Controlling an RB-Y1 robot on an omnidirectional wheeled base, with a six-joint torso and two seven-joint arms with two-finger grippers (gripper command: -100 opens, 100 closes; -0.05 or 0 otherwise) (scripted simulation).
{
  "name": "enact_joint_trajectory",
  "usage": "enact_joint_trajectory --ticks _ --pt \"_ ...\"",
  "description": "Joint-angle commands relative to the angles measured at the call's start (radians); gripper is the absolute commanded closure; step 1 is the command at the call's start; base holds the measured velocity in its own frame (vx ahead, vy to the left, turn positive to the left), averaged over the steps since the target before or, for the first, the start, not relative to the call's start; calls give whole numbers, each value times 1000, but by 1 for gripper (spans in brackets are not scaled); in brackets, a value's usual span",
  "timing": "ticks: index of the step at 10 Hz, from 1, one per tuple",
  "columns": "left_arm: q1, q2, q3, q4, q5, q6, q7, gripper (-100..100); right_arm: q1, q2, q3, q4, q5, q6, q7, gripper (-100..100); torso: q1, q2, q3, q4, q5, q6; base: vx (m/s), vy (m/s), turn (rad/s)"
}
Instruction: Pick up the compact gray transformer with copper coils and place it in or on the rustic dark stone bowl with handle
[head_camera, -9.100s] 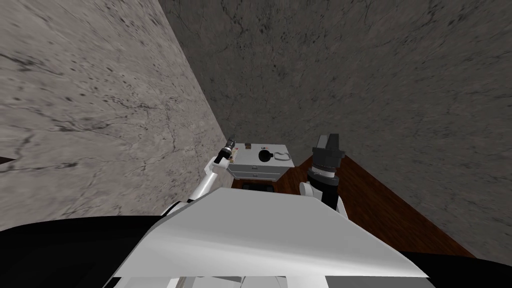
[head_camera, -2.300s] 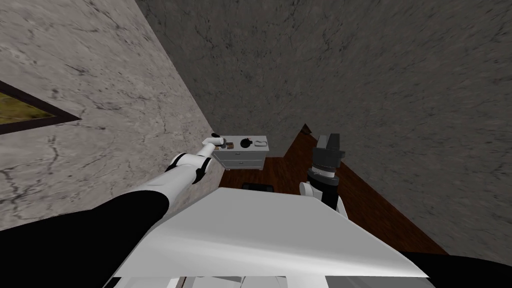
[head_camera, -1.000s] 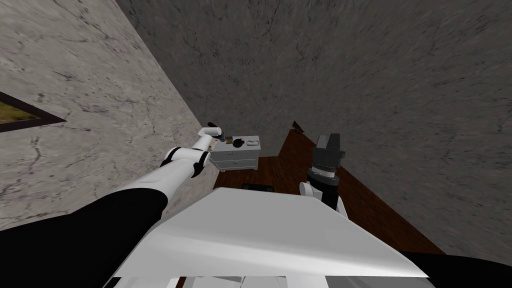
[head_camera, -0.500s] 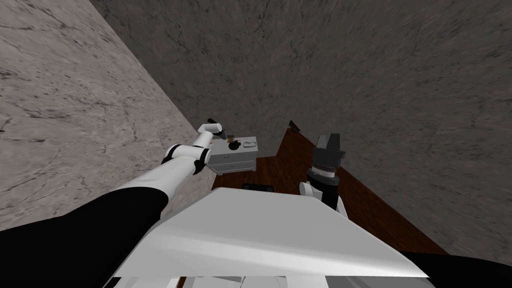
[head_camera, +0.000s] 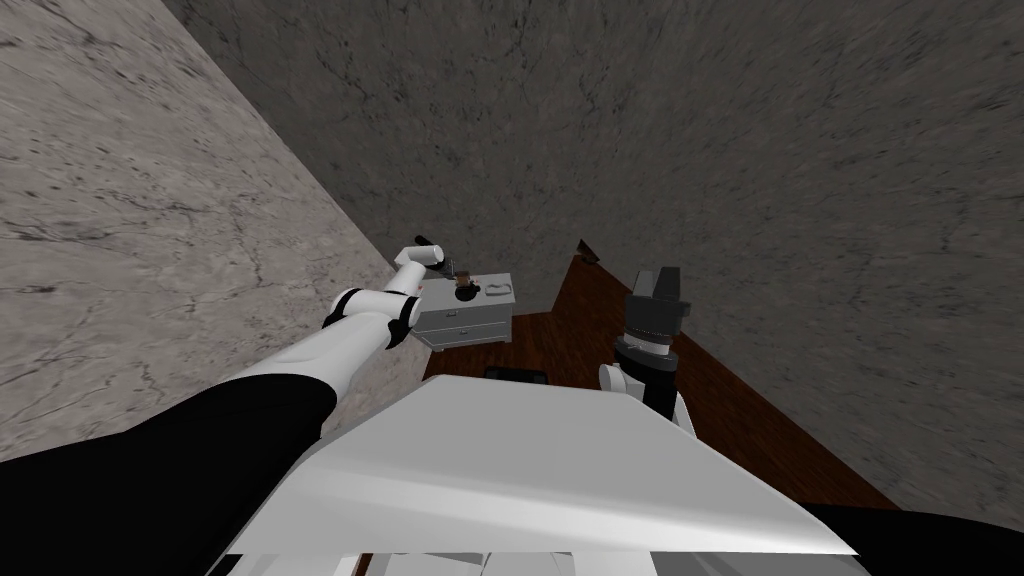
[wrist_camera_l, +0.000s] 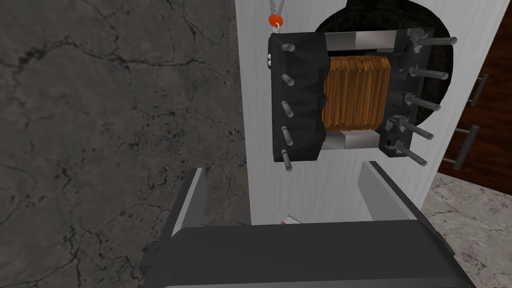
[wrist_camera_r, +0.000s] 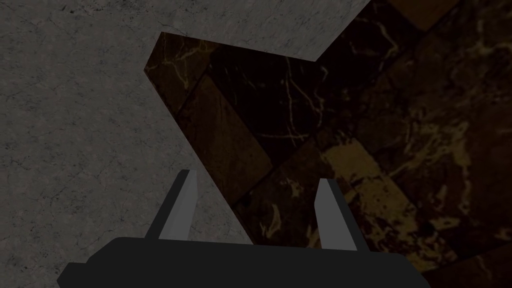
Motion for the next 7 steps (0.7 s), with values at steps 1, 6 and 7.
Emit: enact_joint_trajectory --ticks 1,6,7 --pt "0 0 0 0 0 0 0 -100 0 0 0 0 0 0 0 0 0 0 0 0 0 0 0 0 0" --pt "-38 33 -4 -22 18 60 0 -100 0 0 0 0 0 0 0 0 -1 1 0 0 0 0 -3 -6 5" --pt "-38 33 -4 -22 18 60 0 -100 0 0 0 0 0 0 0 0 -1 1 1 0 0 0 -4 -8 2"
